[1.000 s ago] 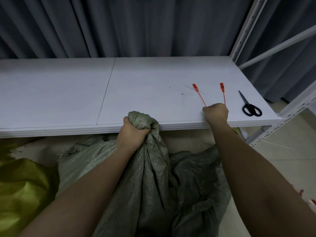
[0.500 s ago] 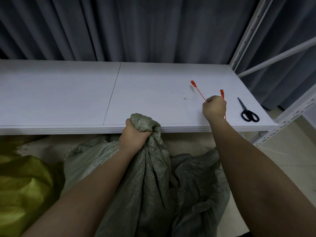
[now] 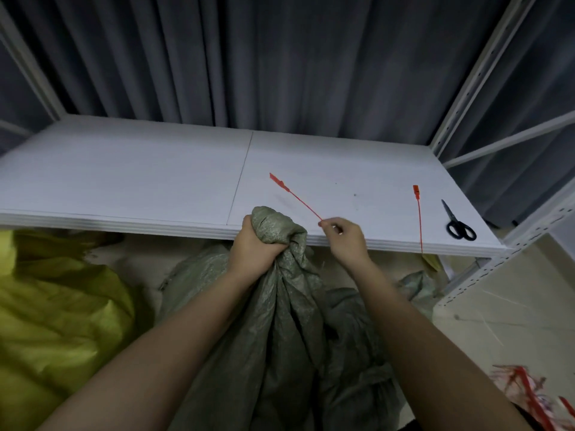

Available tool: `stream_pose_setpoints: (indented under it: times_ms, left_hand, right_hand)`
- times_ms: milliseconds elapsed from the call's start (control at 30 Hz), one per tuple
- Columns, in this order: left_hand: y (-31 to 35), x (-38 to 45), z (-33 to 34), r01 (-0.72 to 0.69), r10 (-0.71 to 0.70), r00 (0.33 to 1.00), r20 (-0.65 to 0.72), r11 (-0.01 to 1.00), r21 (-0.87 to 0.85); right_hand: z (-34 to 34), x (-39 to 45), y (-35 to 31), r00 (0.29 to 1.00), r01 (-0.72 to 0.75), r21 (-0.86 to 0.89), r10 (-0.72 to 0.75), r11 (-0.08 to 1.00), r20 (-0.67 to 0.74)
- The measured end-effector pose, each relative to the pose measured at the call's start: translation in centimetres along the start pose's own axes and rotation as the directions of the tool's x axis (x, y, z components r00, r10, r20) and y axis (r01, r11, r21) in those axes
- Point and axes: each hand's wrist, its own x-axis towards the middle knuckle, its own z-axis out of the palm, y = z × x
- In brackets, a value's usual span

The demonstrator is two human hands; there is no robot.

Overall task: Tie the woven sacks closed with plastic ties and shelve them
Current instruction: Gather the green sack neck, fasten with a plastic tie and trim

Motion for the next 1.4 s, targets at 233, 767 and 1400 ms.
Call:
stream_pose_setpoints:
  times_ms: [233, 767, 1400]
  left_hand:
    - [-0.8, -4.8, -6.4, -0.052, 0.050, 0.999, -0.019, 0.982, -0.180]
    - [-2.1, -8.9, -15.4, 0.013, 0.020, 0.993, 0.117, 0.961, -0.278]
    - [-1.1, -4.8, -9.4, -0.190, 0.087, 0.968, 0.236, 0.868, 0.459]
  right_hand:
    - [5.2, -8.8, -3.7, 0.991, -0.129, 0.363, 0.104, 0.923, 0.087]
    - [10.1, -16.7, -6.0, 0.923, -0.044, 0.316, -0.083, 0.948, 0.376]
    - [14.0, -14.1, -2.6, 0.972, -0.111, 0.301, 0.040, 0.947, 0.232]
